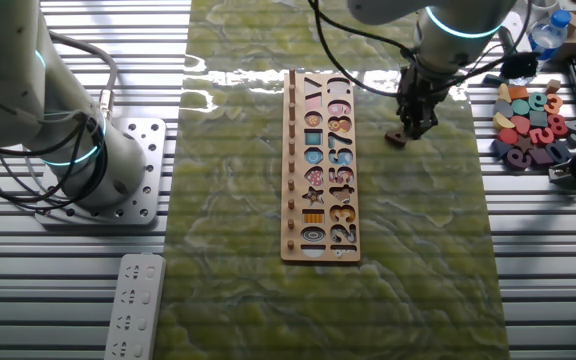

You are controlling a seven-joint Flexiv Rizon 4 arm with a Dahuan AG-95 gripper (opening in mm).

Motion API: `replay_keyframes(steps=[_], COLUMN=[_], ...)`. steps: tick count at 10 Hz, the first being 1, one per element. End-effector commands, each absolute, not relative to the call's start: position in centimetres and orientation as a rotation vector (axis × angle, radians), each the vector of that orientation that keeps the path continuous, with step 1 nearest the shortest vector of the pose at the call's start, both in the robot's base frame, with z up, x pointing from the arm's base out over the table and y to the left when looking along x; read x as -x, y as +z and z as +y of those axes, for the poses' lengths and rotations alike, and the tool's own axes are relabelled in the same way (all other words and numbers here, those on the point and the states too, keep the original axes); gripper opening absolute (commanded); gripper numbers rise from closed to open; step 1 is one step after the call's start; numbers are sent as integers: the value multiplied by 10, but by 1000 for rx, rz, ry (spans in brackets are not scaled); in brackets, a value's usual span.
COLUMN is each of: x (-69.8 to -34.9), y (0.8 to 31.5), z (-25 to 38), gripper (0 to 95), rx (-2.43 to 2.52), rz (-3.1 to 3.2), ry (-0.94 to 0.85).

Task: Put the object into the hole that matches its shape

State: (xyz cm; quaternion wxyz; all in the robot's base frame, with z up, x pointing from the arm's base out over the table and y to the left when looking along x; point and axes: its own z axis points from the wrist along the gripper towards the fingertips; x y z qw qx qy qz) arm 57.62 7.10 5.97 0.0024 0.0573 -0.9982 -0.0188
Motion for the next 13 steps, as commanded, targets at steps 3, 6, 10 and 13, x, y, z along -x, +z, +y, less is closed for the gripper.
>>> replay_keyframes(steps=[3,6,10,13], x=[-576,-583,-588,-588], y=[50,42,27,23], z=[70,72,73,73], gripper=[380,380,380,380], rx=[-182,-167,-151,-146], rz=[-3137,-3138,-3142,-3143], ry=[-57,-55,-53,-53])
